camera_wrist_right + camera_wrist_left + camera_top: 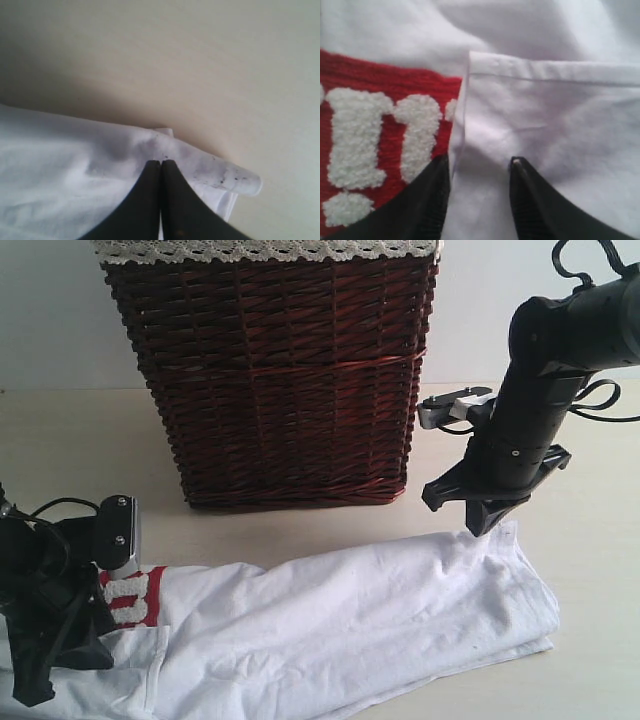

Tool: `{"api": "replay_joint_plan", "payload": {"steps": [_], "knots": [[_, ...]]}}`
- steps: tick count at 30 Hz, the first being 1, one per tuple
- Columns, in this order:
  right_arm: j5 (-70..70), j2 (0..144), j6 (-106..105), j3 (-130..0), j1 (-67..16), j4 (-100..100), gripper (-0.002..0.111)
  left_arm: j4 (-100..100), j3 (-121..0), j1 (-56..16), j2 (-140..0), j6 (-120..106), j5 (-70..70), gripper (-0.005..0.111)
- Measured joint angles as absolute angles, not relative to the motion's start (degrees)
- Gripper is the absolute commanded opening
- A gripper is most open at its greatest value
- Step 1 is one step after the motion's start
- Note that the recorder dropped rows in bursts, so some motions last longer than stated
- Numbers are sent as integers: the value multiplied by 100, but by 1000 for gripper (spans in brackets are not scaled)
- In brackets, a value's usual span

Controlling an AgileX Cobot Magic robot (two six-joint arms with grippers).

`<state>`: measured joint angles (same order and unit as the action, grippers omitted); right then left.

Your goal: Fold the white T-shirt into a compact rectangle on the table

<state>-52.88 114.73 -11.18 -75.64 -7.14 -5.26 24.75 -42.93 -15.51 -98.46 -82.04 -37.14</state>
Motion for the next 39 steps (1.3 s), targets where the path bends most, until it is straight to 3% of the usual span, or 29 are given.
{"api": "replay_joint_plan", "payload": {"steps": [4,5,33,39], "knots": [[-5288,11473,-1131,-7564,-714,-536,0,2475,-4293,-1551,-9858,-8366,-3513,6],[-5277,11473,-1141,-7564,-714,-536,0,2464,-4293,-1551,-9858,-8377,-3399,5],[-5241,11473,-1141,-7564,-714,-546,0,2342,-4284,-1551,-8827,-9193,-3581,4],[-5241,11473,-1141,-7564,-714,-559,0,2498,-4284,-1817,-8730,-9677,-3173,4]]}}
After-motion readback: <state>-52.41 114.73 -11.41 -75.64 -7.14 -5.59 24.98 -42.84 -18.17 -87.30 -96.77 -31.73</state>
